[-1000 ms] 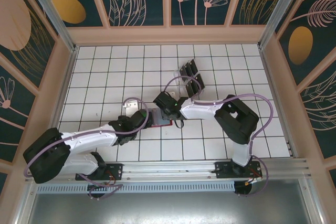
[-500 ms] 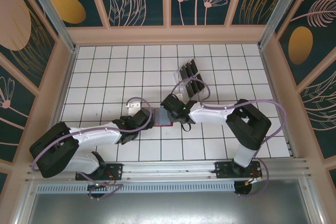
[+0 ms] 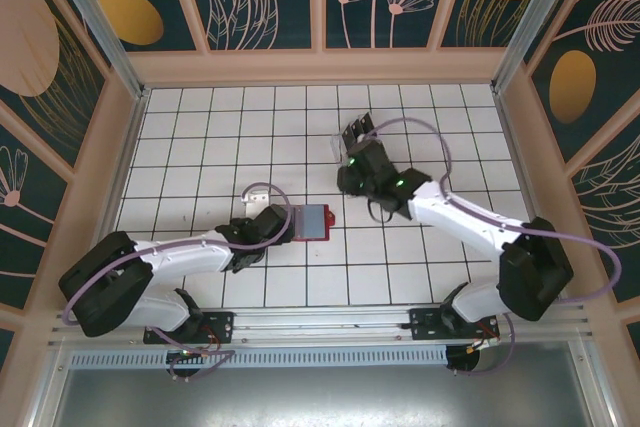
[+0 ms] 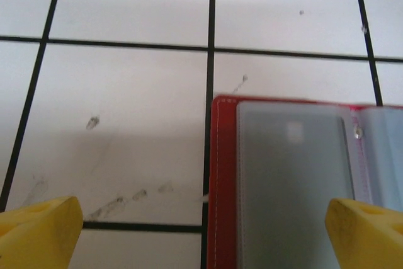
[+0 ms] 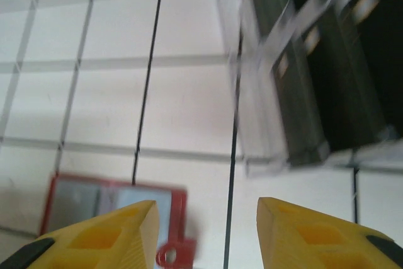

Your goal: Put the credit cards into the card holder

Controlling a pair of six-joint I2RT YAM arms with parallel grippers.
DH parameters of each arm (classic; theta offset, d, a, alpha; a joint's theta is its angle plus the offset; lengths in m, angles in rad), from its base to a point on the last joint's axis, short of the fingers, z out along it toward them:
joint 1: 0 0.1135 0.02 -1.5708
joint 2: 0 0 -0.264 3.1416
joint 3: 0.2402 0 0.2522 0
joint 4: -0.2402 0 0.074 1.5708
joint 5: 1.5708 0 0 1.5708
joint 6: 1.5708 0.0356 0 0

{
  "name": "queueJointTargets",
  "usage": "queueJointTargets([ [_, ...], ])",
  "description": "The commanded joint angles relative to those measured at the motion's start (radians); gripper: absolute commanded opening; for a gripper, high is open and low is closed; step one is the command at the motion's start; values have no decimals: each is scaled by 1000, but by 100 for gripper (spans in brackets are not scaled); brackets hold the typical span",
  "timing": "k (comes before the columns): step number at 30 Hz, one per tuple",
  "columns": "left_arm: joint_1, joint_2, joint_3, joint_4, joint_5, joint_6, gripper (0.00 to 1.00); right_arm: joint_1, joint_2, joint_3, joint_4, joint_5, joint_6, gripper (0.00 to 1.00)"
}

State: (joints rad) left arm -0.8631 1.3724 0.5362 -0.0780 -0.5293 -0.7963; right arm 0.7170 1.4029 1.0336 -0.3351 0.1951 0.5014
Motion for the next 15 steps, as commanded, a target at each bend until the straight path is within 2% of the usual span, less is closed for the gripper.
queueJointTargets([
  [1, 36, 19, 44, 15, 10, 54, 99, -70, 4, 101, -65, -43, -88, 45],
  [8, 97, 58, 113, 2, 50, 124, 99, -130, 193, 263, -185, -28, -193, 44],
  [15, 136, 43, 114, 6, 73, 140, 99, -131, 320, 306, -220, 20, -239, 35],
])
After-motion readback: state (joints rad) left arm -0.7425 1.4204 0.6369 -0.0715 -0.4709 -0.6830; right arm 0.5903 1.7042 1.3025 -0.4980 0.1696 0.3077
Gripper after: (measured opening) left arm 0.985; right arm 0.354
